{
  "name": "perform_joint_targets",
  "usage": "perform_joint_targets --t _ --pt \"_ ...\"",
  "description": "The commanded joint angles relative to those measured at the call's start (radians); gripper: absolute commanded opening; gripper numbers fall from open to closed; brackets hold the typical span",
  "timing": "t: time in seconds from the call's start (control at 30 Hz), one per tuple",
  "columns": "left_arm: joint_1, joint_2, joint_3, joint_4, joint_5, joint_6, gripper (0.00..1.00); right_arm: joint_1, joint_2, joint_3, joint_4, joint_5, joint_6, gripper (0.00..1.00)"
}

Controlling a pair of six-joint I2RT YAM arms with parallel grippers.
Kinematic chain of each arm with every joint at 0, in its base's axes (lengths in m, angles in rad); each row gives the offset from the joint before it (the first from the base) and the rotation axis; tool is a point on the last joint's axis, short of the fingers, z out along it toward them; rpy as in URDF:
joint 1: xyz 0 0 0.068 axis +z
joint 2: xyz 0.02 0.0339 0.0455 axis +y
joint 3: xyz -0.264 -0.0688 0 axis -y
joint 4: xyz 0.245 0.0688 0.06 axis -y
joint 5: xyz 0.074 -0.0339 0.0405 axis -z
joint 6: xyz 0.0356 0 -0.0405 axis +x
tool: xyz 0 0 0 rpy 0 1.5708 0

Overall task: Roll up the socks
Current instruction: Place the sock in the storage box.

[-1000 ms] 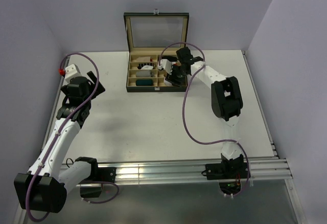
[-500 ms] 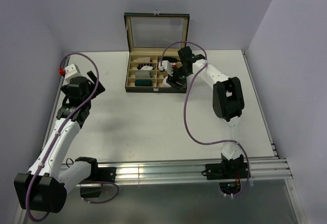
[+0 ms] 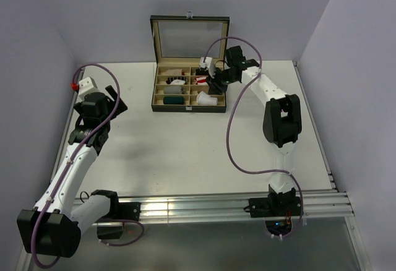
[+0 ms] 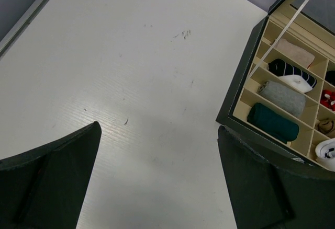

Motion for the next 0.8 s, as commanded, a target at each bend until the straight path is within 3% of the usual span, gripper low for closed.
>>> perform_joint_targets --t 0.0,0.03,0.07,0.17,0.5,0.67,0.77 --pt "0.006 -0.004 -0.002 0.042 0.012 0.020 1.00 -0.004 -0.034 0.025 0.151 -0.014 0.113 0.30" --pt "0.006 -0.002 -0.002 0.042 0.015 0.020 0.99 -0.004 -0.031 0.022 0.173 0.001 0.127 0.24" --pt "0.006 -0.002 -0.003 0.042 0.015 0.020 1.00 -0.004 -0.022 0.020 0.208 0.011 0.152 0.10" --pt "0.007 -0.002 -0.002 0.042 0.020 0.020 0.99 -0.001 0.016 0.037 0.207 0.008 0.158 0.01" --pt "0.011 -0.004 -0.006 0.047 0.038 0.022 0.99 0.038 0.124 0.140 0.138 0.041 0.160 0.00" --pt "0.012 -0.010 -0.008 0.048 0.041 0.023 0.99 0.052 0.205 0.290 -0.051 0.072 0.167 0.00" --pt "0.012 -0.013 -0.010 0.048 0.049 0.023 0.99 0.065 0.227 0.284 -0.077 0.165 0.186 0.00"
